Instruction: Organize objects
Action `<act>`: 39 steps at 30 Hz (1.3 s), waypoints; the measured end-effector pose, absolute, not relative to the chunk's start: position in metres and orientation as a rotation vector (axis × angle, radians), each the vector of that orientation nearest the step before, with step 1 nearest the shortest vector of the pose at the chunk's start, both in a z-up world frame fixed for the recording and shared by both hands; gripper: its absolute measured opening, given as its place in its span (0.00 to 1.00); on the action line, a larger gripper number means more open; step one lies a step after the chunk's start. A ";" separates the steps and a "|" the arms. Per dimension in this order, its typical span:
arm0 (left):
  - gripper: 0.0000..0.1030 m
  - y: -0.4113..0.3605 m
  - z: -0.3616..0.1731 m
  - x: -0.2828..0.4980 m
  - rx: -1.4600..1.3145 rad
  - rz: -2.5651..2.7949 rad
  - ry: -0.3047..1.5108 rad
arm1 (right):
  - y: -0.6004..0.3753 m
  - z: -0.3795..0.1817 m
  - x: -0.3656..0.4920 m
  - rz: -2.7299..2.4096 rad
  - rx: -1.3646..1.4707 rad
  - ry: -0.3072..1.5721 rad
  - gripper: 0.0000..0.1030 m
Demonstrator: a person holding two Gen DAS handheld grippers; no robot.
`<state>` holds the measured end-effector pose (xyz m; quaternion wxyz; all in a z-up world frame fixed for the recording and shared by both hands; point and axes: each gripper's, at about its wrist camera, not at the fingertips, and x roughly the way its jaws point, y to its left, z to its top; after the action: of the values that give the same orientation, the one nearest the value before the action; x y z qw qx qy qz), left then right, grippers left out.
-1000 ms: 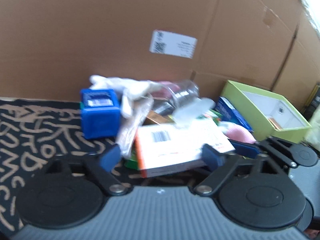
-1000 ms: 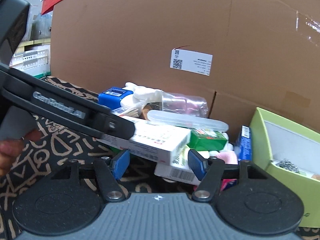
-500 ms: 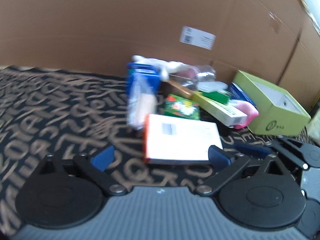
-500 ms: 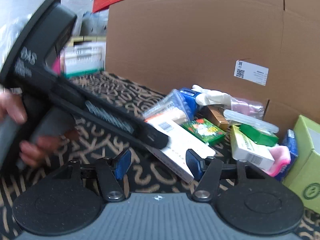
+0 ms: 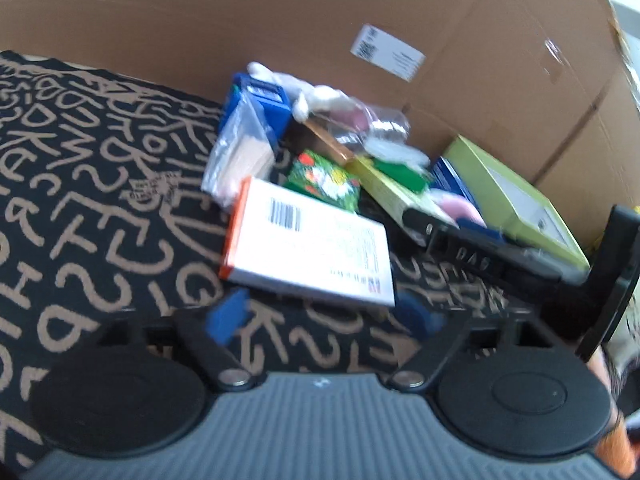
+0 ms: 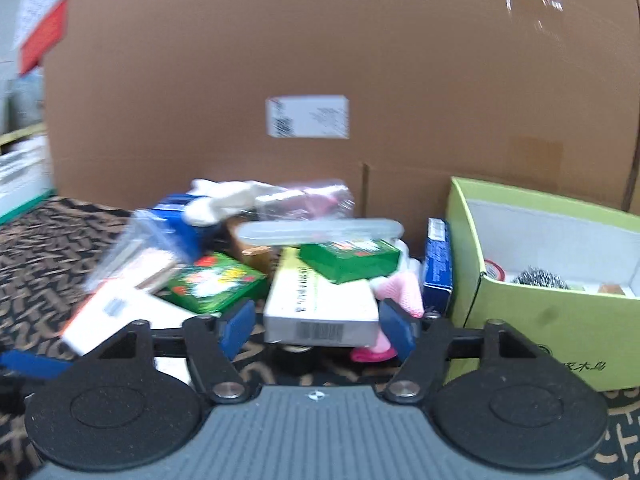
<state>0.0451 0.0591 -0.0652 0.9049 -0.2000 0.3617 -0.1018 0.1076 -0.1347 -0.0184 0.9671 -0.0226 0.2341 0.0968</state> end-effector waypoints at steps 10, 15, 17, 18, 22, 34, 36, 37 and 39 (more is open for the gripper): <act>0.93 0.055 -0.067 0.090 -0.379 -0.112 0.722 | -0.137 -0.023 0.090 0.200 -0.009 0.484 0.69; 0.93 0.048 -0.066 0.109 -0.344 -0.122 0.746 | -0.129 -0.024 0.052 0.271 -0.072 0.490 0.68; 0.93 0.050 -0.064 0.104 -0.342 -0.115 0.751 | -0.126 -0.023 0.034 0.325 -0.088 0.490 0.68; 0.93 0.053 -0.062 0.099 -0.352 -0.115 0.752 | -0.126 -0.022 0.027 0.330 -0.096 0.487 0.68; 0.94 0.063 -0.053 0.072 -0.370 -0.125 0.763 | -0.134 -0.019 0.016 0.309 -0.134 0.466 0.68; 0.97 0.050 -0.047 0.066 -0.389 -0.160 0.766 | -0.124 -0.026 0.022 0.254 -0.394 0.436 0.68; 0.98 0.050 -0.048 0.069 -0.368 -0.123 0.767 | -0.123 -0.025 0.026 0.273 -0.396 0.441 0.68; 0.99 0.051 -0.048 0.069 -0.360 -0.110 0.767 | -0.121 -0.024 0.024 0.313 -0.394 0.450 0.68; 1.00 0.055 -0.051 0.068 -0.353 -0.078 0.762 | -0.118 -0.022 0.015 0.427 -0.375 0.465 0.68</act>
<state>0.0677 0.0554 -0.0509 0.9124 -0.1714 0.3698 -0.0379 0.0151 -0.1177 -0.0224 0.9333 -0.1835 0.2275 0.2087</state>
